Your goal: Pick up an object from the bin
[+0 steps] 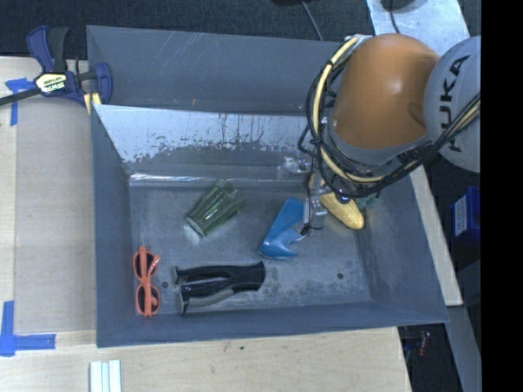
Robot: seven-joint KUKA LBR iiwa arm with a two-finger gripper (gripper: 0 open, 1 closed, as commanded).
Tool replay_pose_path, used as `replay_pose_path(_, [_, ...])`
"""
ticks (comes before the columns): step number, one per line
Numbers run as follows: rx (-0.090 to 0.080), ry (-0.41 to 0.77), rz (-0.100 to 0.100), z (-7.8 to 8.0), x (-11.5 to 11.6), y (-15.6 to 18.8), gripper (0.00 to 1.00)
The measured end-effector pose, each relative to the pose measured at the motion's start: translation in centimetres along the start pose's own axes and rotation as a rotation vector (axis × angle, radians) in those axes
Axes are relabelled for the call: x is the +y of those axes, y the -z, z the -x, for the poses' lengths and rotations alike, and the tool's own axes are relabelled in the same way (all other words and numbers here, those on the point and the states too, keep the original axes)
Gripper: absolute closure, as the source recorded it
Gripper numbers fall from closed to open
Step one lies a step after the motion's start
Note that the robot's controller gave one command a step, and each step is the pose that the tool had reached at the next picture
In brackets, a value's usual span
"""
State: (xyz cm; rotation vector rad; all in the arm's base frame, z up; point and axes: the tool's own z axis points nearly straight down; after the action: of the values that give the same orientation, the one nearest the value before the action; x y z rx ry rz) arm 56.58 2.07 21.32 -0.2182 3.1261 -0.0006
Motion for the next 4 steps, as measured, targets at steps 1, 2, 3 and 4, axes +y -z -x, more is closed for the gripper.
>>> replay_pose_path(1, [0.005,0.164,0.001,1.1,-1.7,-7.5,0.0])
replay_pose_path(2, [-0.008,0.157,0.001,0.9,-0.4,-12.2,0.0])
replay_pose_path(3, [-0.011,0.206,0.001,1.2,-0.7,-12.5,0.0])
replay_pose_path(4, [-0.016,0.303,-0.001,-1.4,-4.2,-12.1,1.0])
